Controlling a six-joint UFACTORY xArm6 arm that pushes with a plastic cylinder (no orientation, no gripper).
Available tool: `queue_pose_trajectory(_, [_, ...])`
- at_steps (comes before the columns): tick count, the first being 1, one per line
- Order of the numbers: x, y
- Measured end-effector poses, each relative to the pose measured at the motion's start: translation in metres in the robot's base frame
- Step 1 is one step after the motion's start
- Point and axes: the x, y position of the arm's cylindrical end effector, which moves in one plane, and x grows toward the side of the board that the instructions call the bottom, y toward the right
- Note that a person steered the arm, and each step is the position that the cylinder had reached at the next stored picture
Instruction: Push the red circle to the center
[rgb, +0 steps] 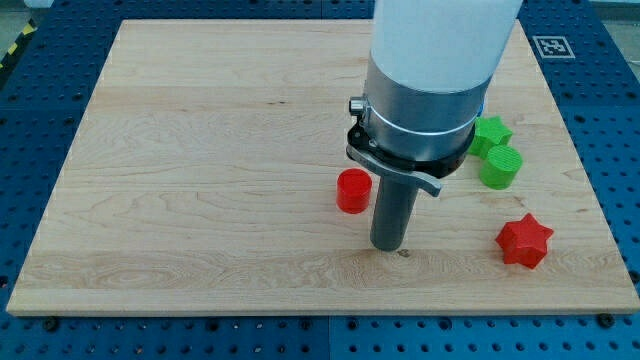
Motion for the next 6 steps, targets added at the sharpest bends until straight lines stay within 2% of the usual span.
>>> queue_pose_trajectory(5, [-0.121,-0.072])
queue_pose_trajectory(6, [-0.106,-0.069])
